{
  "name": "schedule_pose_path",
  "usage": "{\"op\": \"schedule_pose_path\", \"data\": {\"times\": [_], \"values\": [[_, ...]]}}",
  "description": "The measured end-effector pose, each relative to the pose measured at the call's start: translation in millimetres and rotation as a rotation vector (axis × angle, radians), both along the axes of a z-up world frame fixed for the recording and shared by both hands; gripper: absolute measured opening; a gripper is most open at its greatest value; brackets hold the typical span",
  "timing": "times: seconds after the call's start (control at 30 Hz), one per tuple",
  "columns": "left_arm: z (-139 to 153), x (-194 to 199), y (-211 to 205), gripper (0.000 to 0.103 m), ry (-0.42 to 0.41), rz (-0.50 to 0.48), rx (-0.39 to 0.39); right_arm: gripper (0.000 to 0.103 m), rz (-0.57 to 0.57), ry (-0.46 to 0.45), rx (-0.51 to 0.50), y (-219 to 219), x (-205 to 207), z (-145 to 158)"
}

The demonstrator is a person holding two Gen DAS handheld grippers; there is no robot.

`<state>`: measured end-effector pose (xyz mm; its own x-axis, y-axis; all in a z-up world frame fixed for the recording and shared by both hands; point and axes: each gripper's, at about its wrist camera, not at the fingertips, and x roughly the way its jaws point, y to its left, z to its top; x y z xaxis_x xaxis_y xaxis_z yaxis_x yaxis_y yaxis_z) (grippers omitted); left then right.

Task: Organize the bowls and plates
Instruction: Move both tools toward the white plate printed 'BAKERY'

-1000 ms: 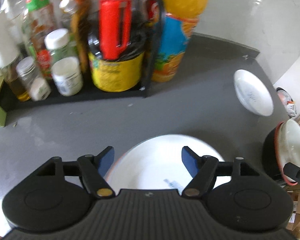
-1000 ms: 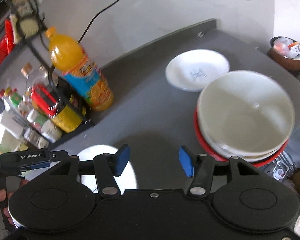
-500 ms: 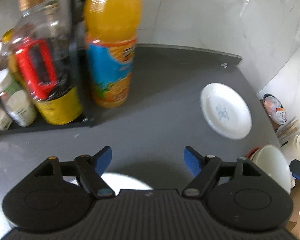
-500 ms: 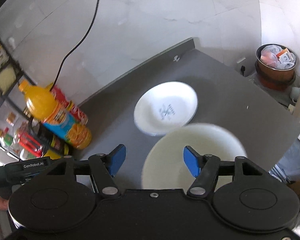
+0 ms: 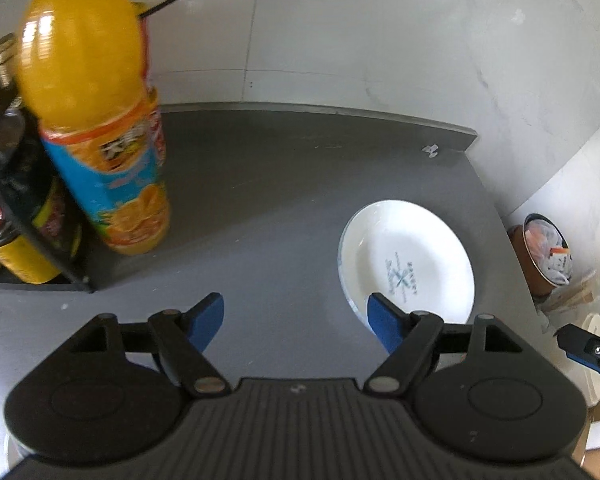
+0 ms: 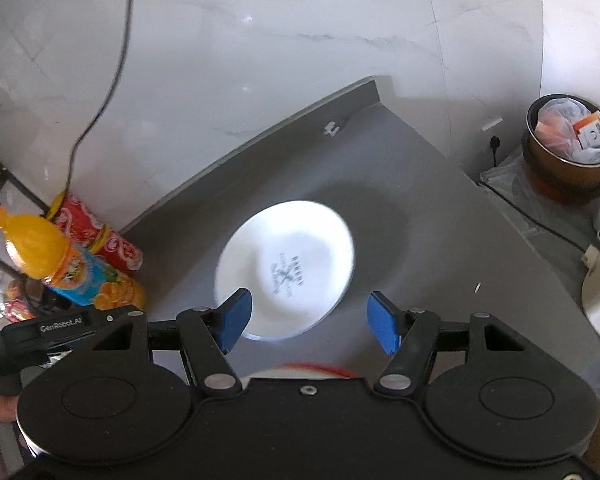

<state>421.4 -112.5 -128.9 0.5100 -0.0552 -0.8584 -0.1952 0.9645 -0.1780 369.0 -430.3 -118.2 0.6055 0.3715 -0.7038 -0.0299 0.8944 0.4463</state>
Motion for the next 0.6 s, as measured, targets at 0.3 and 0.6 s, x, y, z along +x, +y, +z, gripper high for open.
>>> {"op": "schedule_pose_path", "data": {"times": [0.3,0.6], "values": [[-34.2,40.0,-25.3,0.069,0.061,0.054,-0.009,0.059,0.101,0.084,0.025,-17.1,68.9,-36.1],[-74.2,68.9,-29.5,0.044,0.127,0.109,-0.055,0.050,0.204,0.168,0.012,-5.7,117.9,-79.0]]}}
